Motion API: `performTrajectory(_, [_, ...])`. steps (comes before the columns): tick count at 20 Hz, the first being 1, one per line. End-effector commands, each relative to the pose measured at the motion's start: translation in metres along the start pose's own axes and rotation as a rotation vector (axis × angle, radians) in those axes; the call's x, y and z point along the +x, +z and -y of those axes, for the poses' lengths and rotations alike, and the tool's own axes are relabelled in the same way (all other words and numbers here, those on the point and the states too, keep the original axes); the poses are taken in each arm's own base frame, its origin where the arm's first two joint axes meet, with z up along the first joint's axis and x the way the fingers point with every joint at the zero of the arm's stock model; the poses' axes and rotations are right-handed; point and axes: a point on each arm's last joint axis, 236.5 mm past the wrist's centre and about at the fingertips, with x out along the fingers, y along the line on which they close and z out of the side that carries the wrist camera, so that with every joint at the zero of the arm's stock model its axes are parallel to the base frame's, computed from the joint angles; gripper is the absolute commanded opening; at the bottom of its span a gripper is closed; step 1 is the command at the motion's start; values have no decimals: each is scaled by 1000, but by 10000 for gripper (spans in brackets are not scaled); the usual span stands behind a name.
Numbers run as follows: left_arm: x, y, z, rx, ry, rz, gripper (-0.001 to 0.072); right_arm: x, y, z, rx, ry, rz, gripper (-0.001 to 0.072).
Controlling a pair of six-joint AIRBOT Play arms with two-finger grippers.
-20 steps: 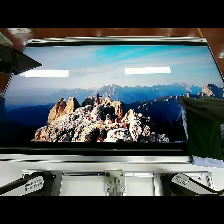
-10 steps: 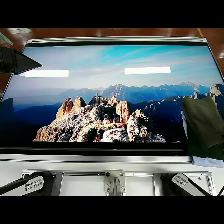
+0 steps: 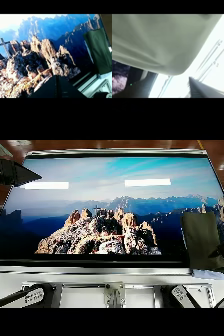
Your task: Fold the shirts.
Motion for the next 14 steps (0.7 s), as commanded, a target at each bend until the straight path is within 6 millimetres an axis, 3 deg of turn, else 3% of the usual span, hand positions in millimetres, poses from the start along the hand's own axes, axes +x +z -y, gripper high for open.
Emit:
performTrajectory(1, [1, 0, -2, -3, 0, -1, 45, -8, 0, 5, -25, -23, 7, 670])
performTrajectory(3, [4, 5, -4, -4, 9, 17, 43, -46, 29, 4, -63, -29, 132, 670])
performTrajectory(5, [14, 6, -15, 32, 94, 13, 41, -119, 78, -20, -160, 7, 418, 669])
performTrajectory(6, [23, 0, -28, 49, 186, -21, 42, -164, 100, -44, -242, 45, 592, 669])
performTrajectory(7, [30, -9, -48, 71, 320, -72, 42, -212, 111, -81, -373, 100, 769, 669])
performTrajectory(8, [36, -19, -66, 102, 457, -131, 41, -249, 108, -120, -495, 156, 890, 670])
performTrajectory(9, [40, -28, -81, 147, 598, -196, 42, -271, 92, -163, -607, 220, 966, 669])
performTrajectory(10, [47, -36, -89, 200, 702, -254, 44, -274, 67, -199, -713, 271, 971, 669])
performTrajectory(11, [60, -45, -89, 265, 756, -321, 106, -258, 34, -234, -824, 309, 908, 669])
performTrajectory(13, [108, -68, -74, 282, 703, -405, 683, -201, -15, -276, -903, 336, 679, 670])
performTrajectory(14, [132, -84, -69, 272, 659, -454, 678, -168, -37, -287, -953, 321, 539, 670])
